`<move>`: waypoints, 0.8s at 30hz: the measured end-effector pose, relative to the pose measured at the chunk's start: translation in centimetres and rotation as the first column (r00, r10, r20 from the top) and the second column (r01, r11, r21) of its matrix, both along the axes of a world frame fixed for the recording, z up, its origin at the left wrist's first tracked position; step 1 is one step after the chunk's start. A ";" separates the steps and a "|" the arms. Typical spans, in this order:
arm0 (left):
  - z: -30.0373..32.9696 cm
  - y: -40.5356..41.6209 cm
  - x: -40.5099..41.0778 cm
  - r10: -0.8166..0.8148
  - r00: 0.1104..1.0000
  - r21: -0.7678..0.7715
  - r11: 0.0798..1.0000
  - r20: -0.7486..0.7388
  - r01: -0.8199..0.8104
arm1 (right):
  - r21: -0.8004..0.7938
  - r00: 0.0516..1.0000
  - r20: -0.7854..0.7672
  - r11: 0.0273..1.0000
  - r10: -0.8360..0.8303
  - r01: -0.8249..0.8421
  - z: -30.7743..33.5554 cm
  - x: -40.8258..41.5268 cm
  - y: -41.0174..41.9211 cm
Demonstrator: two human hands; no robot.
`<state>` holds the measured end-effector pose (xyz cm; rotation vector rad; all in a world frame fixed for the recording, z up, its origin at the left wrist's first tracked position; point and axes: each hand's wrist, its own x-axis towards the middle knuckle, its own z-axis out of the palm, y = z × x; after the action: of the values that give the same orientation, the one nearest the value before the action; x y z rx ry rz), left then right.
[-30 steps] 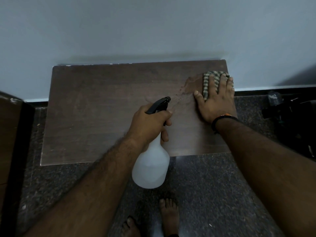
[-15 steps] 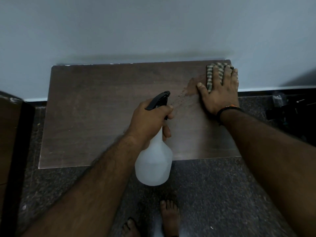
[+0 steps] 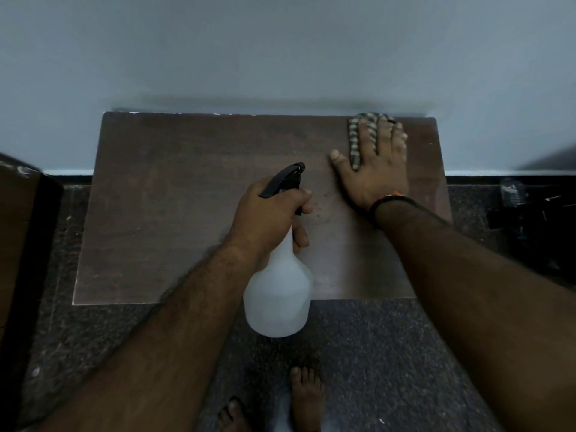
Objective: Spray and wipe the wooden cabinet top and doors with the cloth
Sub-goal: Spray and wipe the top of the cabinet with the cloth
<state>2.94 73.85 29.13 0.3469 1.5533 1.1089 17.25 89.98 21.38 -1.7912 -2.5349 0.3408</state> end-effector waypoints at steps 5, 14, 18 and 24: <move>0.0 -1.6 -2.6 0.037 0.999 -0.010 0.999 -0.014 -0.037 | 0.017 0.998 -0.016 0.998 0.064 -0.064 -0.2 -5.5 -2.5; 0.0 -6.2 -9.2 0.156 0.988 -0.030 0.987 -0.009 -0.156 | 0.012 0.988 -0.044 0.989 0.146 -0.146 0.0 -13.7 -5.8; 0.0 -8.5 -12.0 0.203 0.979 -0.021 0.979 -0.016 -0.203 | 0.005 0.977 -0.045 0.978 0.208 -0.208 0.1 -18.3 -7.9; 0.1 -11.9 -16.4 0.276 0.961 -0.039 0.960 -0.030 -0.277 | -0.017 0.953 -0.067 0.955 0.296 -0.297 0.2 -24.9 -10.9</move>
<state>-13.51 61.95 29.24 0.1151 1.6799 1.2873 -7.70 79.06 21.54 -1.3775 -2.7648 0.4319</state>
